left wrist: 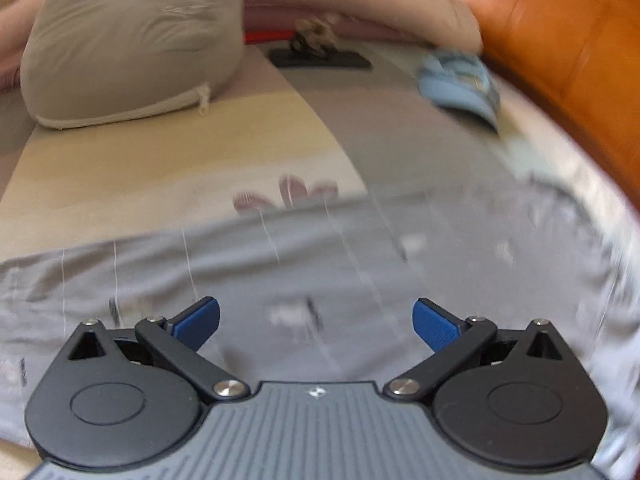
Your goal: Fold clothes
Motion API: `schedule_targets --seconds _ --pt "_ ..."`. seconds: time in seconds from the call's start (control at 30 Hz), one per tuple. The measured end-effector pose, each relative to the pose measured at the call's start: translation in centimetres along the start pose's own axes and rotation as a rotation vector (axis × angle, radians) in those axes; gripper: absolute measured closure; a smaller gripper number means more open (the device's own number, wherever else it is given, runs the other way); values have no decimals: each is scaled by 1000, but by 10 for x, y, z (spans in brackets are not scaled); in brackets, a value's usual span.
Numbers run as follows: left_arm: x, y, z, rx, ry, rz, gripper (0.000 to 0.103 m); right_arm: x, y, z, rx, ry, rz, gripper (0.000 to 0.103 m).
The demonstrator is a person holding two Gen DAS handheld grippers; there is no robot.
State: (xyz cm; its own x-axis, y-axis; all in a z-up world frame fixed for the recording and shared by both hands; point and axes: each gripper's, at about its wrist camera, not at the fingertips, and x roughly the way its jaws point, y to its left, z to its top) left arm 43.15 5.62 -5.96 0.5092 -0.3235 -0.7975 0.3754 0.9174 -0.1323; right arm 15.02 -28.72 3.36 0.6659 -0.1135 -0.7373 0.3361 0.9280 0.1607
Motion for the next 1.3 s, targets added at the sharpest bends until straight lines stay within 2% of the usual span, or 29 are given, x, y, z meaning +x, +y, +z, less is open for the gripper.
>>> schedule_targets --seconds 0.07,0.2,0.37,0.57,0.67,0.87,1.0,1.23,1.3 --pt "3 -6 -13 29 27 30 1 3 2 0 -15 6 21 0" --pt "-12 -21 -31 59 18 68 1 12 -2 0 -62 19 35 0" --pt "-45 -41 -52 -14 11 9 1 34 -23 3 -95 61 68 0" --pt "-83 -87 -86 -63 -8 1 1 66 -37 5 -169 157 232 0" --pt "-100 -112 -102 -36 -5 19 1 78 -34 -1 -232 199 296 0" --pt "-106 -151 -129 81 86 61 1 85 -22 -22 -381 262 394 0" --pt "-102 -163 -139 103 126 55 1 80 -7 -35 -510 262 438 0" --pt "-109 -159 -142 103 101 42 1 75 36 -51 -729 230 410 0" --pt "-114 -152 -143 115 87 49 1 72 48 -53 -750 228 432 0"
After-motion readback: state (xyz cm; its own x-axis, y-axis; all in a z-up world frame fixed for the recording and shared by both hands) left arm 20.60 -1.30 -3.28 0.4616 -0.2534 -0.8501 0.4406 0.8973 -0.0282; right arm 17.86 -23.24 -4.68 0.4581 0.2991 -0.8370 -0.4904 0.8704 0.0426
